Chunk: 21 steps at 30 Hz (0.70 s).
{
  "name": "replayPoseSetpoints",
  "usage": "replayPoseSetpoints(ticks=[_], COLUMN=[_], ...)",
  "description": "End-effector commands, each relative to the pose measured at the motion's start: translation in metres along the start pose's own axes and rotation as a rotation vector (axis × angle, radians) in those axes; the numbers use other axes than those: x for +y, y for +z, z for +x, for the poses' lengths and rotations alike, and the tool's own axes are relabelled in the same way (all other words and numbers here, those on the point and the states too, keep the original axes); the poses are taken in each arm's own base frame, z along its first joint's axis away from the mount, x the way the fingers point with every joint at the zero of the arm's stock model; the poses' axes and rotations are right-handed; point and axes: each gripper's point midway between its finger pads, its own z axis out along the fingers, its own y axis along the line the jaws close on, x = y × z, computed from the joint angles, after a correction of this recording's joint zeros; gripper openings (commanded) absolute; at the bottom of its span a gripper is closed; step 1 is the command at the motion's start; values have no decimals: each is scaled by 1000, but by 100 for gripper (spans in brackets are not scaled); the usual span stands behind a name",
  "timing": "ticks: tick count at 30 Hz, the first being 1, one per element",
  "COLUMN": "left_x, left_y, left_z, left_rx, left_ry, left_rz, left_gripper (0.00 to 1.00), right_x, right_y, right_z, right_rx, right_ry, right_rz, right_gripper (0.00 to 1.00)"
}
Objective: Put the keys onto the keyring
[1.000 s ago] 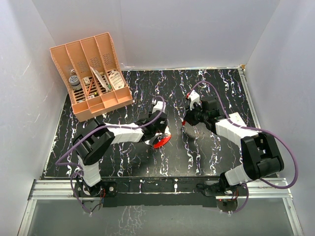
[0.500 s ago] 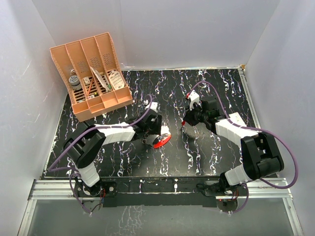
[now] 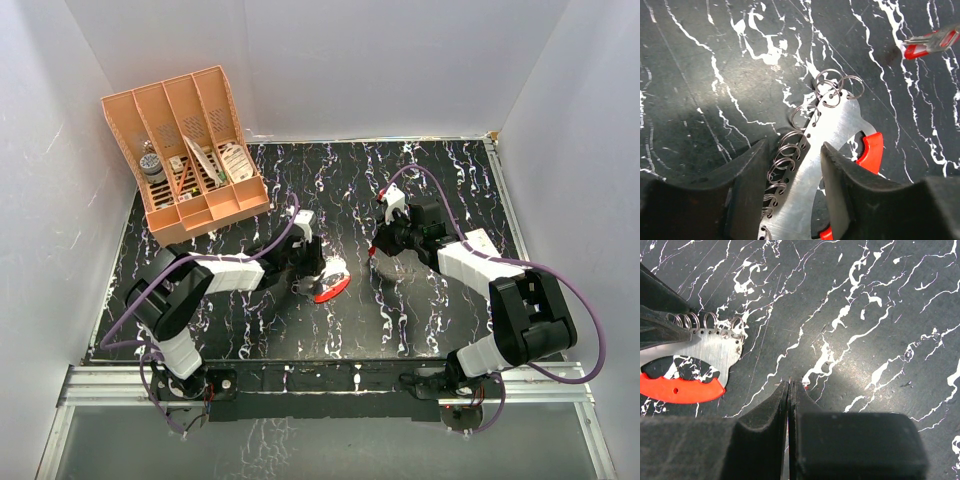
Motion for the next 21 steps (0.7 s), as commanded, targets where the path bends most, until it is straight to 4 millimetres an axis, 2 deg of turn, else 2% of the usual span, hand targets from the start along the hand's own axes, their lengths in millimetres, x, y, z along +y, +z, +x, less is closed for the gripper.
replayPoseSetpoints(ticks=[1, 4, 9, 12, 18, 21], left_x=[-11, -8, -2, 2, 6, 5], left_y=[3, 3, 0, 0, 2, 5], left_z=[6, 9, 4, -2, -13, -12], left_rx=[8, 11, -5, -2, 1, 15], left_ry=[10, 4, 18, 51, 67, 68], left_rz=[71, 64, 28, 7, 4, 11], left_gripper=[38, 16, 4, 0, 0, 0], right_x=[-2, -1, 3, 7, 27, 39], right_y=[-2, -1, -1, -2, 5, 7], right_z=[-18, -18, -17, -17, -8, -1], right_rx=[-62, -60, -58, -57, -13, 17], right_ry=[-23, -22, -26, -28, -57, -74], right_rz=[0, -6, -31, -51, -102, -118], right_gripper=[0, 0, 0, 0, 0, 0])
